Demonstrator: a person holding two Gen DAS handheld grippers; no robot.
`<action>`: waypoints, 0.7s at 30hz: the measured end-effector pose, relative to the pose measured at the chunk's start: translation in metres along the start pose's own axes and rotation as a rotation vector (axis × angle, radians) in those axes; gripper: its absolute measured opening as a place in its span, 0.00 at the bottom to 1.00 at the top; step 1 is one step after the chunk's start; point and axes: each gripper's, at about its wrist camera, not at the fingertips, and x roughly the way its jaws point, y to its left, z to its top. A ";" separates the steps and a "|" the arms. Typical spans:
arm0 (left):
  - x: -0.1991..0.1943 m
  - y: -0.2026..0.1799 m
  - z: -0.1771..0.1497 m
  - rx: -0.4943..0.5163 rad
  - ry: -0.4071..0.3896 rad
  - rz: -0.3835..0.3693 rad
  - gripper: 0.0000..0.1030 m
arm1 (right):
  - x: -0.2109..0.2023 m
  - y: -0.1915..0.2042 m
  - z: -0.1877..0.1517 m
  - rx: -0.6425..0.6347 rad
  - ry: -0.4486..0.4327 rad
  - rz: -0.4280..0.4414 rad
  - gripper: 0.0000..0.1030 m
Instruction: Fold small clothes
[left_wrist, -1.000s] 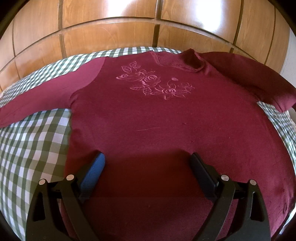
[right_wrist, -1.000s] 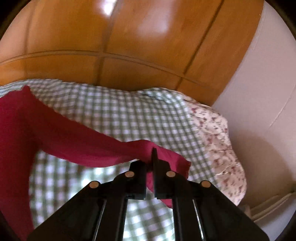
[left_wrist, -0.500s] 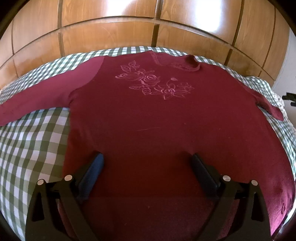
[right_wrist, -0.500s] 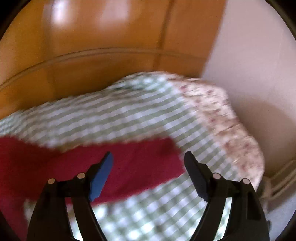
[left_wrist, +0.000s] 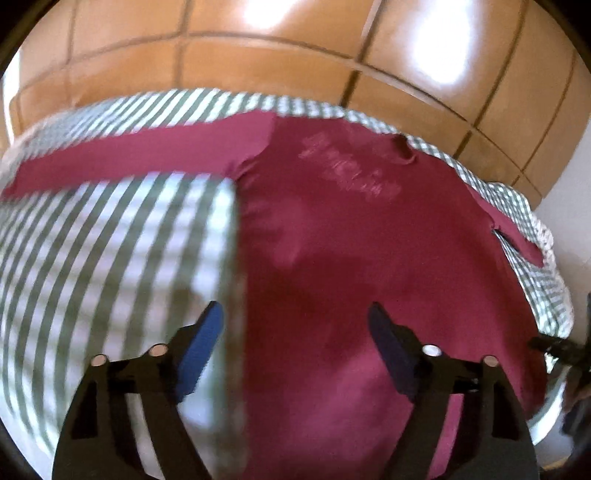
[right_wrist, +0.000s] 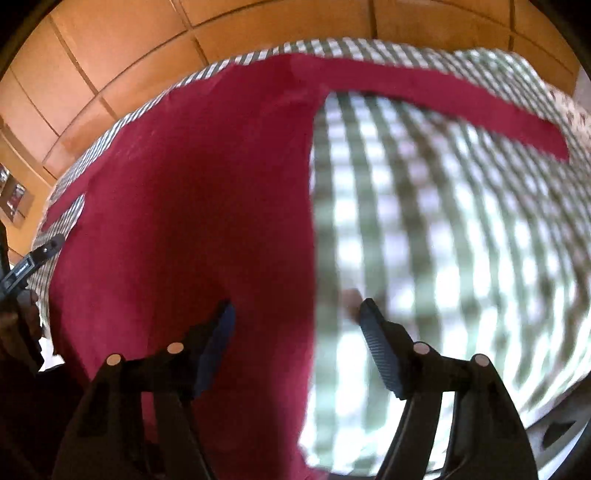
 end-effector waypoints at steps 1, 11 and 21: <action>-0.005 0.009 -0.010 -0.017 0.025 -0.009 0.68 | -0.001 0.005 -0.006 0.005 0.000 0.002 0.65; -0.029 0.008 -0.039 0.041 0.047 -0.076 0.10 | -0.034 0.033 -0.026 -0.027 -0.050 0.036 0.08; -0.047 0.012 -0.038 0.100 0.062 0.004 0.54 | -0.008 0.013 -0.054 0.060 0.061 0.040 0.15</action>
